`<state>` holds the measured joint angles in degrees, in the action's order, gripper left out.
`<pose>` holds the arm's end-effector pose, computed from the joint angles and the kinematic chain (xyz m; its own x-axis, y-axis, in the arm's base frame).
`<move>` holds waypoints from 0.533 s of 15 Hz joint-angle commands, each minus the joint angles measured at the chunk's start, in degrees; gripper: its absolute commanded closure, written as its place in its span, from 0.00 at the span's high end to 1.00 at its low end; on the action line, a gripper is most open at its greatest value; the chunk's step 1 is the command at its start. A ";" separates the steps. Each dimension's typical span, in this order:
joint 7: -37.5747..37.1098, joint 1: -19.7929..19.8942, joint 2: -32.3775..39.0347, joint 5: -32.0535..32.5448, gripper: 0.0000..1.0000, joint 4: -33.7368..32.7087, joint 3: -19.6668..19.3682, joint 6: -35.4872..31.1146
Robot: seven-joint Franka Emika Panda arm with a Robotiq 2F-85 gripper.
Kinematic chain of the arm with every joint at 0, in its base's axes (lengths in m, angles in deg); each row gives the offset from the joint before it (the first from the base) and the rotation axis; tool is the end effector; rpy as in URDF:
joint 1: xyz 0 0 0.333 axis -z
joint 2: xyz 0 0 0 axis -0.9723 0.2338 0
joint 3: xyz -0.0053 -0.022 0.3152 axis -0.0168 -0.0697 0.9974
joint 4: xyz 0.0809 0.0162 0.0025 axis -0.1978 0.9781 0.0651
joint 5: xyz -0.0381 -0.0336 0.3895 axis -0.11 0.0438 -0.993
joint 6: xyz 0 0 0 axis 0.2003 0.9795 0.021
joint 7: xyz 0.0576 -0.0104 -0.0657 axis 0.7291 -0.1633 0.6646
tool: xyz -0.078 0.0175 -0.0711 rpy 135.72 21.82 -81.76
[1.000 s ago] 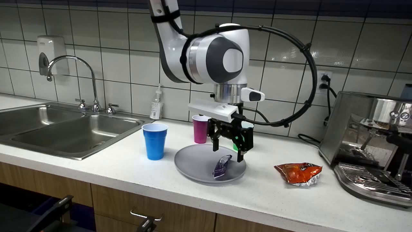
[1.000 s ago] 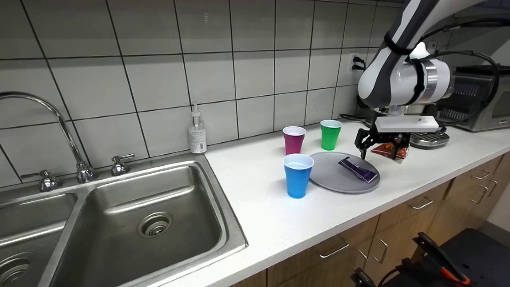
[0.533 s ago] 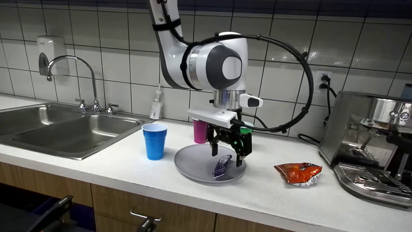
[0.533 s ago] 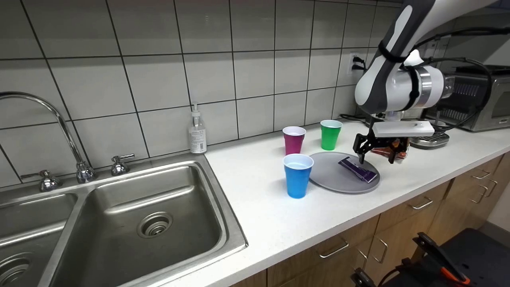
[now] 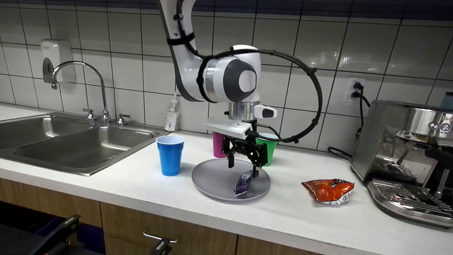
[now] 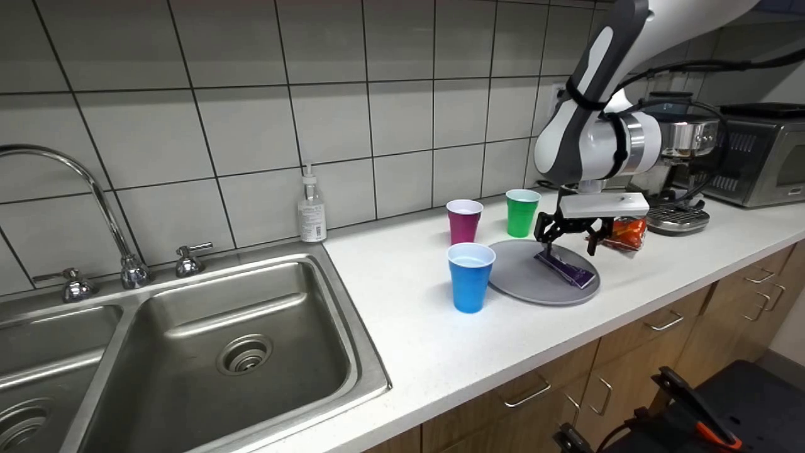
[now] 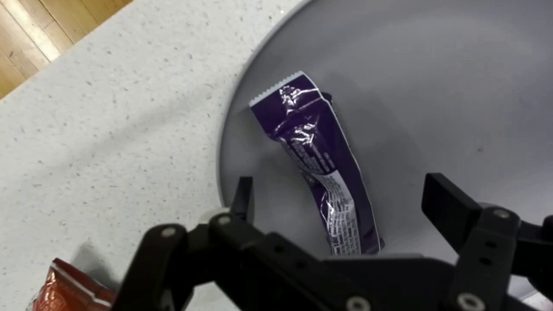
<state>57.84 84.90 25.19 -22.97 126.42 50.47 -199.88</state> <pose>0.4804 -0.2091 0.1899 0.8996 -0.4302 0.0744 -0.4356 -0.8959 0.0869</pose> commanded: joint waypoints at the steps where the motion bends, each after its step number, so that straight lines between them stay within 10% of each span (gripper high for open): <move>1: -2.10 -0.20 2.43 0.69 1.00 -3.03 -0.02 0.83; 8: -1.99 -0.07 4.43 0.57 1.00 -4.45 -0.05 0.88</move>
<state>57.24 84.77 28.74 -22.97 123.46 50.41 -199.88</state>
